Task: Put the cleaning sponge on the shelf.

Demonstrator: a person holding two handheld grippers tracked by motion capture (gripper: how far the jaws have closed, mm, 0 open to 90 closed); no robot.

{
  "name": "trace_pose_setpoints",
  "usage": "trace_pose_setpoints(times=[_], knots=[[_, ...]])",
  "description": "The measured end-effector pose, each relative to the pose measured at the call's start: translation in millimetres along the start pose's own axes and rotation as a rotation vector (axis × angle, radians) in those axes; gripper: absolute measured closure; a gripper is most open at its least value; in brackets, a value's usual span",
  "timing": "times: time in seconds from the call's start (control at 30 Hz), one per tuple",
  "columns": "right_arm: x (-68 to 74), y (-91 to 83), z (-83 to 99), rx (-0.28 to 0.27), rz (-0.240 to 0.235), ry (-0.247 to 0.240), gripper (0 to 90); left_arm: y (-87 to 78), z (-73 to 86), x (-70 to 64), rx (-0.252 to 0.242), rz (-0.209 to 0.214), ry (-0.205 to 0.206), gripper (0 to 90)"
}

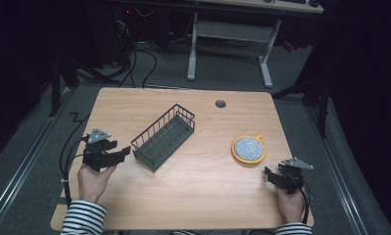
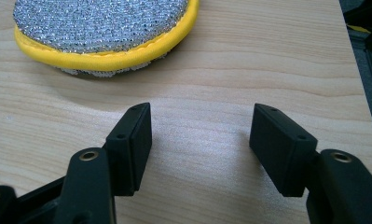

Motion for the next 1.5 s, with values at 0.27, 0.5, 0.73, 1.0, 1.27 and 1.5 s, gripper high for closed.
trace_pose_setpoints(times=[0.27, 0.5, 0.73, 1.0, 1.27, 1.5], knots=[[0.2, -0.2, 0.2, 0.001, -0.002, -0.001, 39.2, 12.9, -22.0, -3.1, 0.028, 0.002, 0.024, 44.9], [0.2, -0.2, 0.2, 0.001, -0.002, -0.001, 39.2, 30.6, -34.3, -4.0, 0.064, 0.000, 0.039, 46.6], [0.0, -0.1, 0.1, -0.001, -0.001, -0.006, 39.1, 48.1, -43.7, -3.4, 0.089, -0.007, 0.045, 48.0], [-0.1, -0.1, 0.0, -0.001, -0.001, -0.011, 38.9, 61.4, -47.3, -3.3, 0.117, 0.002, 0.042, 50.3], [-0.2, -0.1, 0.1, -0.002, -0.001, -0.011, 38.9, 70.7, -49.4, -6.0, 0.140, -0.006, 0.068, 59.3], [-0.2, -0.1, 0.1, -0.002, -0.001, -0.011, 38.9, 76.3, -48.9, -7.7, 0.153, -0.006, 0.082, 69.4]])
Point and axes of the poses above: each handheld gripper's, and its own axes: y roughly forward along the jaws, z roughly out of its underside, x roughly to its left, the point moved 5 cm from there along y, roughly forward along the jaws, and after that the axes turned 7 degrees about x, right-handed, at the moved point
